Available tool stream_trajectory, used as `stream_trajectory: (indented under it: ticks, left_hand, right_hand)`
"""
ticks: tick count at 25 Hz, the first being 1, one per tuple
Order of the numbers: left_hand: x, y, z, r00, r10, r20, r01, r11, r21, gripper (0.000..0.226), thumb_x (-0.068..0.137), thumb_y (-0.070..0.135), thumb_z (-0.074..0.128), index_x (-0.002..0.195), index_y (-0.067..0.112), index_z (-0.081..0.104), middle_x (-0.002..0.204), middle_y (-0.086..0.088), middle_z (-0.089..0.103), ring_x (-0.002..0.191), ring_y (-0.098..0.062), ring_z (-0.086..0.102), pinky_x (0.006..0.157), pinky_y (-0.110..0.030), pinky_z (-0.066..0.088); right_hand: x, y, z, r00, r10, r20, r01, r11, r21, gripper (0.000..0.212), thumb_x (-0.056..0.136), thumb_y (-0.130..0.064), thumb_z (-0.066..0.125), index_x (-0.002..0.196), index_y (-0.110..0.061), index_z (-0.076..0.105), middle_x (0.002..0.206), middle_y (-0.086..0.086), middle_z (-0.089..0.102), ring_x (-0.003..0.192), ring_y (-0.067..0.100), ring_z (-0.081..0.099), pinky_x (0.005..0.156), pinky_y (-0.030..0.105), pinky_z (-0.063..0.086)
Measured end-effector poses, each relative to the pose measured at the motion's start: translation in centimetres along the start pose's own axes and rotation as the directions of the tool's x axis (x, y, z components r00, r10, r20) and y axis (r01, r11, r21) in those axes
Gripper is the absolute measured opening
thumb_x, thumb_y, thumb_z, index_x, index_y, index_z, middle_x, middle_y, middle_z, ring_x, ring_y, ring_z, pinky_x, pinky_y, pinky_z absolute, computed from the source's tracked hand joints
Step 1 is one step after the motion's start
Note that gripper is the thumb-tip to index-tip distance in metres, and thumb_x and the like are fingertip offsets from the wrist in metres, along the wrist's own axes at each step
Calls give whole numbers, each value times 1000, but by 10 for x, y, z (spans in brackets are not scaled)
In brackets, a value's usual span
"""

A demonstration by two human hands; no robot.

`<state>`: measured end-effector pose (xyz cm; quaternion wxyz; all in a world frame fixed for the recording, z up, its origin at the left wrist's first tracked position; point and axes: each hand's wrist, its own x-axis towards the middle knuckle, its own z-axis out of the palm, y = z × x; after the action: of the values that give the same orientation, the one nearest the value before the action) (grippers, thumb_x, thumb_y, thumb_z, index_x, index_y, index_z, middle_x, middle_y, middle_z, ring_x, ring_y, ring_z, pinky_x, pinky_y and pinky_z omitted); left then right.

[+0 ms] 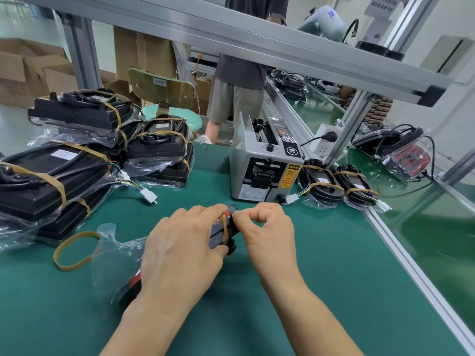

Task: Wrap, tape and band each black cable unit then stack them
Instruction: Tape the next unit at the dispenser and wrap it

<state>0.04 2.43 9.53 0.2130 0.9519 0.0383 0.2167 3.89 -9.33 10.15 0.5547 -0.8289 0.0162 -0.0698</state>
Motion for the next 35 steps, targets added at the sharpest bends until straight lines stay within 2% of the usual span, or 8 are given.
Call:
stream_trajectory:
  ticks: [6, 11, 14, 21, 28, 31, 33, 35]
  left_hand:
    - [-1, 1, 0, 1000, 8, 12, -8, 1000, 9, 51, 60, 35, 82, 107, 42, 62, 84, 13, 65, 79, -18, 57, 62, -25, 29]
    - [-1, 0, -1, 999, 2, 34, -2, 1000, 5, 55, 69, 41, 75, 120, 46, 54, 98, 17, 63, 89, -14, 53, 67, -24, 28]
    - [-1, -1, -1, 999, 12, 37, -12, 1000, 13, 55, 69, 42, 75, 120, 46, 54, 98, 17, 63, 90, -14, 54, 67, -24, 28]
    - [-2, 1, -1, 999, 26, 31, -26, 1000, -16, 57, 58, 32, 84, 111, 40, 64, 91, 15, 67, 81, -19, 59, 63, -26, 32]
    - [-1, -4, -11, 1000, 19, -11, -20, 993, -119, 54, 60, 28, 84, 110, 39, 64, 91, 15, 68, 87, -20, 61, 67, -28, 35]
    - [7, -21, -20, 997, -50, -50, 17, 856, -516, 63, 50, 24, 92, 105, 43, 67, 93, 26, 70, 92, -3, 65, 80, -17, 45]
    - [13, -34, -26, 1000, -10, -20, -9, 642, -767, 71, 45, 23, 94, 107, 43, 68, 103, 25, 69, 100, 4, 64, 88, -8, 44]
    - [16, -45, -31, 995, 60, -73, -92, 409, -908, 74, 42, 12, 89, 109, 34, 70, 108, 9, 71, 101, -6, 66, 89, -17, 49]
  right_hand:
    - [-2, 2, 1, 999, -35, -12, 33, 991, -133, 18, 78, -31, 68, 61, -28, 63, 94, -15, 52, 97, 1, 48, 87, 13, 23]
    - [6, 7, -1, 976, 208, -62, -192, 961, 198, 25, 84, -16, 62, 99, -31, 50, 103, -11, 50, 85, -4, 49, 99, 34, 39]
    - [3, 8, 1, 991, 128, 31, -132, 970, 203, 25, 83, -21, 67, 98, -35, 52, 99, -16, 56, 94, 1, 54, 103, 36, 37]
    - [12, 9, -10, 952, 59, 301, -139, 958, 250, 31, 78, -6, 74, 100, -23, 60, 98, -4, 59, 94, 10, 56, 85, 18, 48]
    - [20, 34, -16, 968, 181, 174, -227, 929, 294, 17, 90, -8, 60, 94, -24, 63, 96, -9, 63, 87, -2, 57, 69, 7, 40]
    - [8, 37, -30, 964, -114, 241, 64, 976, 208, 45, 74, -38, 76, 115, -34, 57, 122, -16, 57, 118, -3, 48, 95, 8, 34]
    - [10, 19, -36, 861, -339, 379, 353, 935, 34, 76, 61, -51, 79, 130, -42, 46, 136, -25, 46, 131, -5, 37, 109, 15, 25]
    - [20, -2, -43, 776, -442, 450, 510, 860, -34, 90, 58, -45, 85, 136, -44, 39, 137, -24, 45, 132, -1, 38, 111, 27, 27]
